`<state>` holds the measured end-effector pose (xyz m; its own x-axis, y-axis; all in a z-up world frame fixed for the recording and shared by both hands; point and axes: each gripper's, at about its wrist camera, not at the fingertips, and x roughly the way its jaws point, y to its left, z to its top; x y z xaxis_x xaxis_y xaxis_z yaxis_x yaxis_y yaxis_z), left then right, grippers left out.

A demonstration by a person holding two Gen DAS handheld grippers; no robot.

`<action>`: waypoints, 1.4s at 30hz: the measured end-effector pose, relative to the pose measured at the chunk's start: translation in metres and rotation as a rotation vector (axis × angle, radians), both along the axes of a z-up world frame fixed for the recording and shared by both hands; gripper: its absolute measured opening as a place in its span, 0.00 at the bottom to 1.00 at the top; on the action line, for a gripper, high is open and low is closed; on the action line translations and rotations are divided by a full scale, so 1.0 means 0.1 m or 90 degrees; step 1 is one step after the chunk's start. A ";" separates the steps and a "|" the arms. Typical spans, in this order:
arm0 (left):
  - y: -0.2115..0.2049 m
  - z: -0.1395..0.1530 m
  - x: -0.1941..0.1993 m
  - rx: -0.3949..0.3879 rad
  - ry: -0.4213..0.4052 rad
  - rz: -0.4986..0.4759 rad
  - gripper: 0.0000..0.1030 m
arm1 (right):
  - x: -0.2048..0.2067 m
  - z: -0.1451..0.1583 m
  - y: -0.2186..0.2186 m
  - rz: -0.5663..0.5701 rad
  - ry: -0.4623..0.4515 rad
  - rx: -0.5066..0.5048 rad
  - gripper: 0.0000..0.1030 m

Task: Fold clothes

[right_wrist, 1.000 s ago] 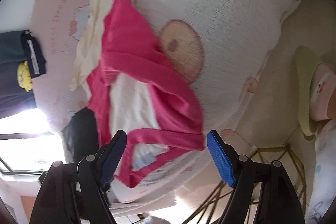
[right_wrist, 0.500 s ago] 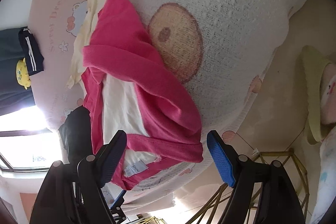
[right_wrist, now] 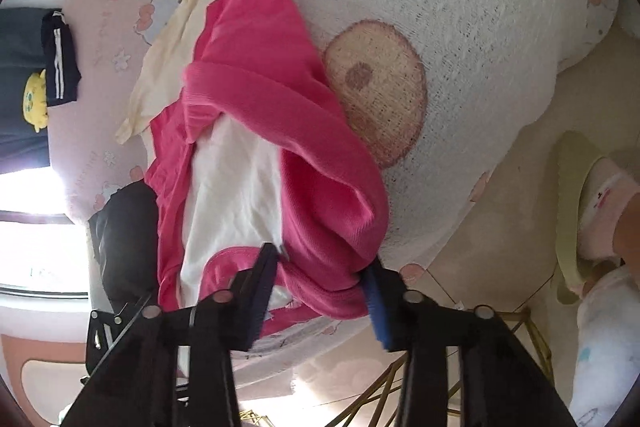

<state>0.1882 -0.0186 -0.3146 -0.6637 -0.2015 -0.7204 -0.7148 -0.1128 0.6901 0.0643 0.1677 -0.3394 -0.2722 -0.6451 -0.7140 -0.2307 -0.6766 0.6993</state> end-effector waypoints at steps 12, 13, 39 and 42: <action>0.06 0.23 -0.51 0.133 -0.123 0.238 0.22 | -0.12 0.46 -0.21 0.074 0.109 0.043 0.16; 0.03 0.28 -0.59 0.160 -0.135 0.270 0.22 | -0.14 0.49 -0.24 0.084 0.110 0.048 0.15; -1.16 0.67 -1.82 0.590 -0.175 0.649 0.22 | -1.38 1.12 -0.92 0.340 0.180 0.248 0.14; -1.31 0.67 -1.87 0.648 -0.181 0.687 0.22 | -1.54 1.04 -0.88 0.320 0.164 0.209 0.14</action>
